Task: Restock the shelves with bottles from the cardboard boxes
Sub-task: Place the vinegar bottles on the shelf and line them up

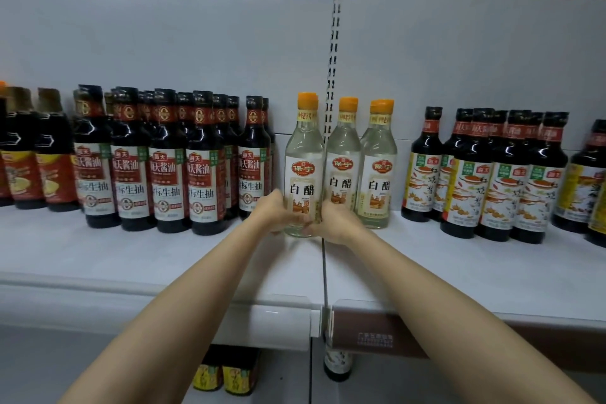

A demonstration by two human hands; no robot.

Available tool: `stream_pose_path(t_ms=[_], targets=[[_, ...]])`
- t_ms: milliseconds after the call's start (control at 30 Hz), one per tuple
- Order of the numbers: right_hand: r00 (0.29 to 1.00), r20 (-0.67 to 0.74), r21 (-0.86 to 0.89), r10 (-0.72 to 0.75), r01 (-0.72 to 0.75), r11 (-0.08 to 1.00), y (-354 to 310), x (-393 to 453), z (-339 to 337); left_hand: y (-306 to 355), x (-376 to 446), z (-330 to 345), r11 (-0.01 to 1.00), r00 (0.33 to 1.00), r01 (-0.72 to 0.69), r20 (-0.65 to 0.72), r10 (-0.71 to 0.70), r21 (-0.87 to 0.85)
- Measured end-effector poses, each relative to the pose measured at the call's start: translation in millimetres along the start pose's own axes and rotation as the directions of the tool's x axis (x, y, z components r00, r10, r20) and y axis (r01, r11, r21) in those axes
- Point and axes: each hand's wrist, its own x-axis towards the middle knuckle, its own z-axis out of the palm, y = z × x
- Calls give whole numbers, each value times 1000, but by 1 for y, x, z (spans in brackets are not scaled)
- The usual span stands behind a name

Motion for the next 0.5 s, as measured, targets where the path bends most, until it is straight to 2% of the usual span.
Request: stream_pose_path(t_ms=[233, 400, 500], targets=[[1000, 10, 6, 24, -24, 1000, -2, -5, -6, 0, 0, 1, 1000, 1000, 14, 0, -14, -6], [997, 69, 10, -21, 20, 1000, -1, -15, -8, 3, -4, 0, 999, 1000, 30, 5, -30, 43], [997, 60, 54, -39, 36, 998, -2, -23, -13, 4, -13, 4, 998, 998, 30, -64, -27, 56]])
